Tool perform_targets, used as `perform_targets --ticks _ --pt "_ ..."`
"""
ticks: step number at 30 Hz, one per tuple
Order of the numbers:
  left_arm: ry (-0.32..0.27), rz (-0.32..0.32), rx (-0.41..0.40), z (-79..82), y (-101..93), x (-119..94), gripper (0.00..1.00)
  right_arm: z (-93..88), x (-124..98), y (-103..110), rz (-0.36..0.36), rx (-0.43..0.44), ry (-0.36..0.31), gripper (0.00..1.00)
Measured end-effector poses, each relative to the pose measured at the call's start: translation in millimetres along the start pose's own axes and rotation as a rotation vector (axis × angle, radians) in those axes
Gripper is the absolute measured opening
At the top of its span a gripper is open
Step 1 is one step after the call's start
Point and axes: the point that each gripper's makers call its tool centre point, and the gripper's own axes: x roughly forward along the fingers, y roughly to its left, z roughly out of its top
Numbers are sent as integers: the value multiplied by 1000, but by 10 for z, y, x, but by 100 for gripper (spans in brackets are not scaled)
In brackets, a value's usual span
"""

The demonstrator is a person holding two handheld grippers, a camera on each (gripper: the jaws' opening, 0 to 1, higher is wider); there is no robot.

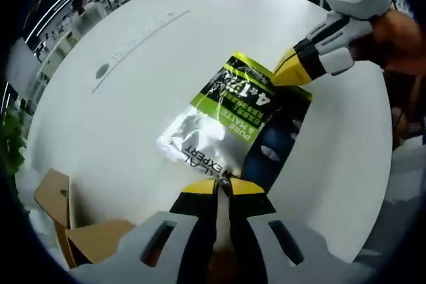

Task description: Operate the shoe box by opening the lid, removing the specified soft item, and placing it in the target area until the item is outside and the box remains undamaged.

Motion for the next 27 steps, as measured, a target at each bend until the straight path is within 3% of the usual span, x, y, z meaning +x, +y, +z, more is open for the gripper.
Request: perform_targets --ticks 15,27 --pt "11 23 -10 -23 22 -9 11 -41 6 -82 -13 5 11 0" --pt "1 68 -5 -12 36 -157 19 -73 -61 -111 -33 10 2 7"
